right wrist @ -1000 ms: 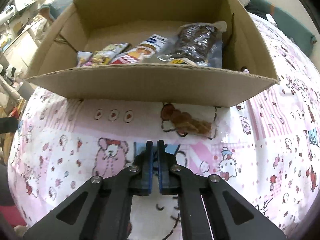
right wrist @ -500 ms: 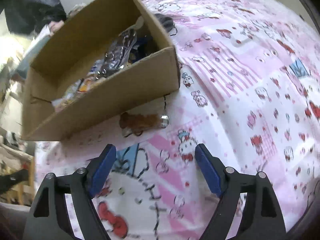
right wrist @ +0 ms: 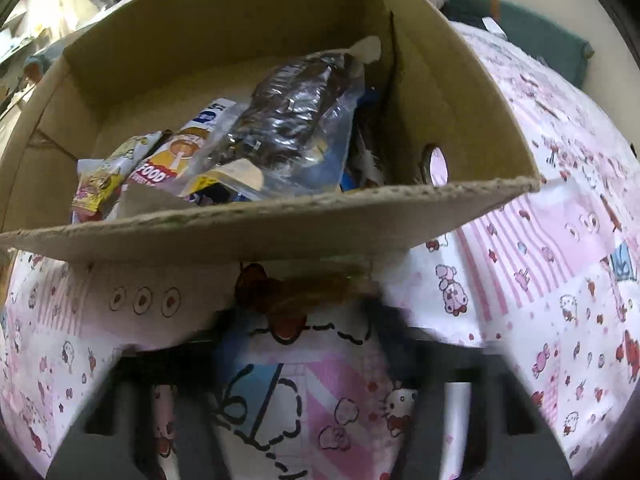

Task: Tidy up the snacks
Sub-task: 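Grasp the small clear bag of brown cookies with the right gripper and lift, then carry the red packet and clear cookie bag over the open box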

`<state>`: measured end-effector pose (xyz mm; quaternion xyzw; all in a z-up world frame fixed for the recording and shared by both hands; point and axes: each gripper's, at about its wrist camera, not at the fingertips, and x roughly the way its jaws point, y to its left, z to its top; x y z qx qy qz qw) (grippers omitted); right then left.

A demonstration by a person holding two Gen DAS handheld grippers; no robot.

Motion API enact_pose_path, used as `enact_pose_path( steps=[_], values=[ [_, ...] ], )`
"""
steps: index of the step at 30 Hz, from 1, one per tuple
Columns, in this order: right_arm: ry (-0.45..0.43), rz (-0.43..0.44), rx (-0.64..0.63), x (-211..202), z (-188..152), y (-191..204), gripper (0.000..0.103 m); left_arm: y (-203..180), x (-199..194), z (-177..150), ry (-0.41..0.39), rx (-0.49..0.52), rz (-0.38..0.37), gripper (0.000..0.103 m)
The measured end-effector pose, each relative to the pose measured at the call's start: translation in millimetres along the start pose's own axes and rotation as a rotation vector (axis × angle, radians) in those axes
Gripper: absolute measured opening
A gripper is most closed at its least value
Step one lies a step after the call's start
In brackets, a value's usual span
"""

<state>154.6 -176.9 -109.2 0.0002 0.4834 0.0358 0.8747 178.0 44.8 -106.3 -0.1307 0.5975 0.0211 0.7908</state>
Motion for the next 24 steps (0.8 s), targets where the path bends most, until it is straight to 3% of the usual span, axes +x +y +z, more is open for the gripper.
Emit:
enact_pose_path(
  steps=[8, 24],
  values=[
    [0.020, 0.038, 0.022, 0.8, 0.9, -1.7, 0.003, -1.3, 1.6, -1.4, 0.000, 0.012, 0.009, 0.013],
    [0.062, 0.100, 0.047, -77.2, -34.9, 19.5, 0.001, -1.7, -1.1, -2.0, -0.017, 0.019, 0.021, 0.013]
  ],
)
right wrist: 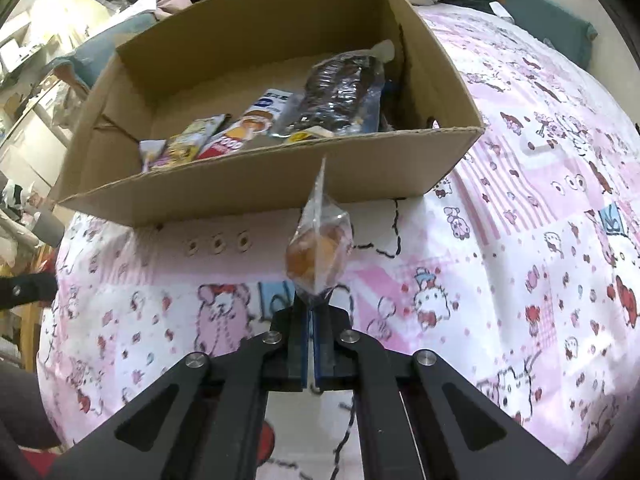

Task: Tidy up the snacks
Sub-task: 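Carry the red packet and clear cookie bag over the open box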

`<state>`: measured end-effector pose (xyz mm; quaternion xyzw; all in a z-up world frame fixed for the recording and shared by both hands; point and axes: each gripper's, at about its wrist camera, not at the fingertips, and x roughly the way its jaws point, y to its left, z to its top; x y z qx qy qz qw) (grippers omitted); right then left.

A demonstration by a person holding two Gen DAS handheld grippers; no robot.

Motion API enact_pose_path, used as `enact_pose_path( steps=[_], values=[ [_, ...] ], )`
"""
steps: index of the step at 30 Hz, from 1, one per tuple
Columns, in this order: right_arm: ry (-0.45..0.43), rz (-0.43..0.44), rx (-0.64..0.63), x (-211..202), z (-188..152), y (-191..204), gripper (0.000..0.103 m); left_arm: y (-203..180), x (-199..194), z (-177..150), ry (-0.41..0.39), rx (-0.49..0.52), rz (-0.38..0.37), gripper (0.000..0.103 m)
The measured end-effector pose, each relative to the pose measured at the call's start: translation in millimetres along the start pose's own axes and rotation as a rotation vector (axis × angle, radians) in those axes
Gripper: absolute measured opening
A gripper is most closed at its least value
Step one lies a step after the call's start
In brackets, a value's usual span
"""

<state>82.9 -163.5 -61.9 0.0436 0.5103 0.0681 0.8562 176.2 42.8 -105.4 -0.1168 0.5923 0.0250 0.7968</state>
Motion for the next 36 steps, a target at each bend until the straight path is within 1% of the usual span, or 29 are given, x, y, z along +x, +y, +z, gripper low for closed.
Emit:
enact_pose_path(
  steps=[4, 7, 8, 11, 12, 15, 18, 21, 25, 32, 35, 36],
  values=[
    [-0.004, 0.018, -0.008, -19.1, -8.1, 7.5, 0.001, 0.9, -0.4, -0.2, -0.001, -0.004, -0.002, 0.013],
    [-0.021, 0.045, -0.022, -39.2, -5.6, 12.8, 0.001, -0.7, -4.0, -1.4, -0.013, 0.004, -0.009, 0.013],
    [-0.026, 0.056, -0.025, -33.4, -2.7, 14.7, 0.001, -1.8, -6.3, -1.8, -0.022, 0.010, -0.010, 0.013],
    [-0.059, 0.095, -0.039, -48.7, 10.8, 8.3, 0.001, -5.9, -17.3, -2.1, -0.063, 0.034, -0.022, 0.013],
    [-0.073, 0.111, -0.049, -58.1, 14.6, 7.7, 0.001, -6.4, -24.7, -1.0, -0.093, 0.033, -0.038, 0.013],
    [-0.096, 0.153, -0.072, -57.4, 32.7, 6.0, 0.001, -12.9, -43.8, 7.8, -0.169, 0.053, -0.067, 0.013],
    [-0.116, 0.194, -0.092, -65.3, 50.3, 0.8, 0.001, -20.6, -56.2, 17.2, -0.222, 0.080, -0.082, 0.013],
    [-0.131, 0.225, -0.122, -62.7, 69.8, 0.4, 0.001, -29.1, -62.6, 26.6, -0.256, 0.110, -0.100, 0.013],
    [-0.142, 0.249, -0.148, -50.8, 94.3, 2.8, 0.001, -40.5, -58.3, 42.6, -0.255, 0.138, -0.074, 0.013],
    [-0.140, 0.272, -0.183, -23.6, 123.5, 10.6, 0.001, -54.6, -40.4, 72.5, -0.270, 0.176, -0.018, 0.013],
    [-0.124, 0.287, -0.179, -9.5, 132.3, 11.9, 0.001, -57.0, -27.5, 83.2, -0.267, 0.177, -0.017, 0.013],
    [-0.119, 0.289, -0.177, -5.1, 134.2, 12.0, 0.001, -57.4, -24.0, 84.8, -0.269, 0.176, -0.039, 0.013]
  ],
)
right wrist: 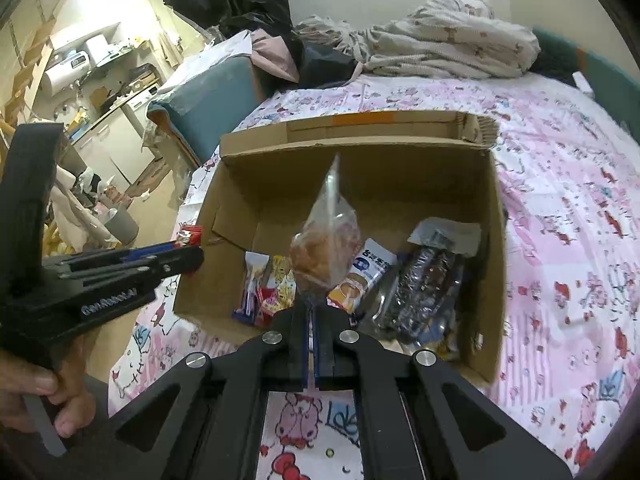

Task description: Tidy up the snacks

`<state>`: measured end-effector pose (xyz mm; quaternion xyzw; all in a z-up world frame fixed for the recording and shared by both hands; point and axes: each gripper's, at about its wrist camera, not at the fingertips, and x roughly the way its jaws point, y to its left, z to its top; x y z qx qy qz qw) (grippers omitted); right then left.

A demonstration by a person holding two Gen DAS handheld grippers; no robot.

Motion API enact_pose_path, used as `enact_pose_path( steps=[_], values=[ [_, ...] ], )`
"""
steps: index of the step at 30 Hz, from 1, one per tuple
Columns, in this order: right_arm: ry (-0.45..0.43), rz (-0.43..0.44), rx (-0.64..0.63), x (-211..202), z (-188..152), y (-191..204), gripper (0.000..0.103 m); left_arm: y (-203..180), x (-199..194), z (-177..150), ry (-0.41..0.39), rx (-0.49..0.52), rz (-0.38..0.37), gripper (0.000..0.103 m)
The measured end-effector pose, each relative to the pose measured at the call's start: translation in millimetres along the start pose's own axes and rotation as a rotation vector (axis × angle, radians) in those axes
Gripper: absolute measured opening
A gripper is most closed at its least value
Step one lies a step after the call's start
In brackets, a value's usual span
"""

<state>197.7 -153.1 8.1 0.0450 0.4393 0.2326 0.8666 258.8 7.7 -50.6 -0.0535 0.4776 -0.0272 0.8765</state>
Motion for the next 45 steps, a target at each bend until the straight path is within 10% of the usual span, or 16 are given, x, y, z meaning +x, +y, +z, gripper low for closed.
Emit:
enact_pose_path(
  steps=[21, 25, 27, 30, 34, 45],
  values=[
    [0.077, 0.111, 0.031, 37.5, 2.9, -11.7, 0.002, 1.2, 31.9, -9.7, 0.015, -0.018, -0.034, 0.015],
    [0.101, 0.155, 0.070, 38.4, 4.3, -13.8, 0.007, 0.9, 28.4, -9.0, 0.018, -0.021, -0.042, 0.079],
    [0.093, 0.158, 0.072, 35.8, 4.8, -14.5, 0.007, 2.6, 20.4, -9.2, -0.020, -0.034, -0.039, 0.088],
    [0.087, 0.164, 0.069, 32.2, 6.7, -13.2, 0.024, 0.7, 12.9, -8.2, -0.039, -0.019, -0.036, 0.088],
    [0.073, 0.162, 0.110, 26.2, 7.1, -18.1, 0.087, 7.4, 4.5, -8.4, -0.062, -0.048, -0.020, 0.088],
    [-0.013, 0.091, 0.117, -9.2, 7.4, -21.2, 0.088, 12.1, -22.8, -15.6, -0.116, -0.026, 0.050, 0.088]
  ],
)
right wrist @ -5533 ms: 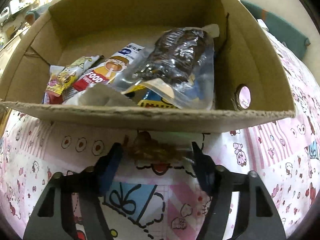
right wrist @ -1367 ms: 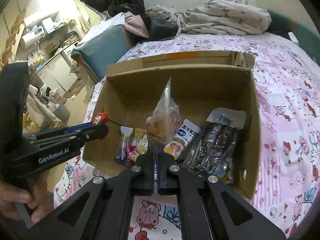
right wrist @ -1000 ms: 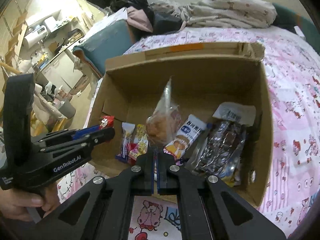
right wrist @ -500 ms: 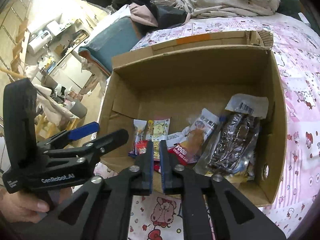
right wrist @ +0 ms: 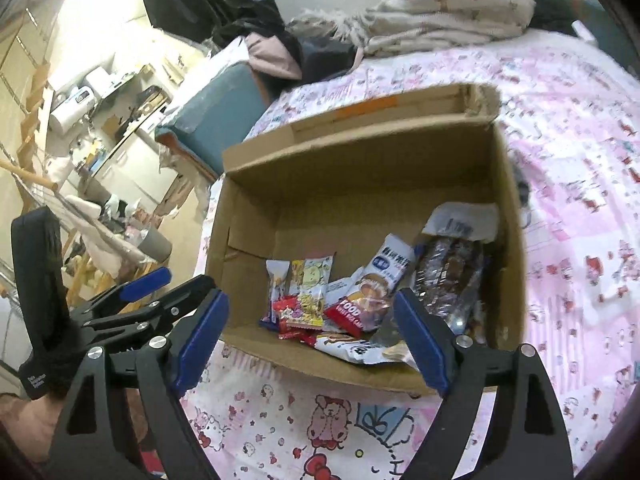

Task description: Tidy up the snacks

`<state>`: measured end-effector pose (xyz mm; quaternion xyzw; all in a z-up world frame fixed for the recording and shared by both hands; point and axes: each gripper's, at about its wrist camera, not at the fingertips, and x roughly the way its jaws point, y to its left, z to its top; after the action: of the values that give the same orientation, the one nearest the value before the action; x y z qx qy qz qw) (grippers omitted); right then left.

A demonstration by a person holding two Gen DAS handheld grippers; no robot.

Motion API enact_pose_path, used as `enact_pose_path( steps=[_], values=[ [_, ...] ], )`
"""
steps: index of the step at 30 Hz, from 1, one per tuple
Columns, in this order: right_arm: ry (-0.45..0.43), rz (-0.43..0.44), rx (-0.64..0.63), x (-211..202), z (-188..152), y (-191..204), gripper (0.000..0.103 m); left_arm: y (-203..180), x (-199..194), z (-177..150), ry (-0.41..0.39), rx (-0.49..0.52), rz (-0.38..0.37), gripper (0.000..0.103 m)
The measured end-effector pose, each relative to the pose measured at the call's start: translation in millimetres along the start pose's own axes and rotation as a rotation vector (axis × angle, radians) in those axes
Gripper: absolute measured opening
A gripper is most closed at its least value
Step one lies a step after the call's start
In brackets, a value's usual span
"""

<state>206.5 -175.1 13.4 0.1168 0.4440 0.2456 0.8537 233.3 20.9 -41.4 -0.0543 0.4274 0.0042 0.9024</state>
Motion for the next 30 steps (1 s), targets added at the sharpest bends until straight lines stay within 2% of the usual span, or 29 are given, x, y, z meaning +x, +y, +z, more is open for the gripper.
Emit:
enact_pose_path(
  steps=[5, 8, 13, 16, 23, 30],
  values=[
    [-0.090, -0.077, -0.022, -34.4, -3.3, 6.5, 0.102, -0.6, -22.2, -4.3, -0.061, 0.027, 0.025, 0.089],
    [-0.129, -0.123, -0.043, -52.5, -9.5, 11.0, 0.102, 0.0, -32.5, -8.6, -0.062, 0.027, 0.030, 0.092],
    [-0.158, -0.179, -0.048, -74.5, -26.9, 16.1, 0.102, -2.7, -54.6, -21.1, -0.095, 0.043, 0.026, 0.093],
    [-0.178, -0.215, -0.040, -86.1, -39.5, 18.4, 0.103, -3.2, -68.8, -29.5, -0.120, 0.049, 0.028, 0.103],
    [-0.220, -0.231, 0.044, -95.2, -63.6, 14.4, 0.103, 10.1, -89.9, -48.2, -0.136, 0.007, 0.011, 0.103],
    [-0.237, -0.299, -0.020, -92.3, -67.2, 27.0, 0.103, 20.4, -92.5, -59.8, -0.143, -0.023, 0.040, 0.103]
  ],
)
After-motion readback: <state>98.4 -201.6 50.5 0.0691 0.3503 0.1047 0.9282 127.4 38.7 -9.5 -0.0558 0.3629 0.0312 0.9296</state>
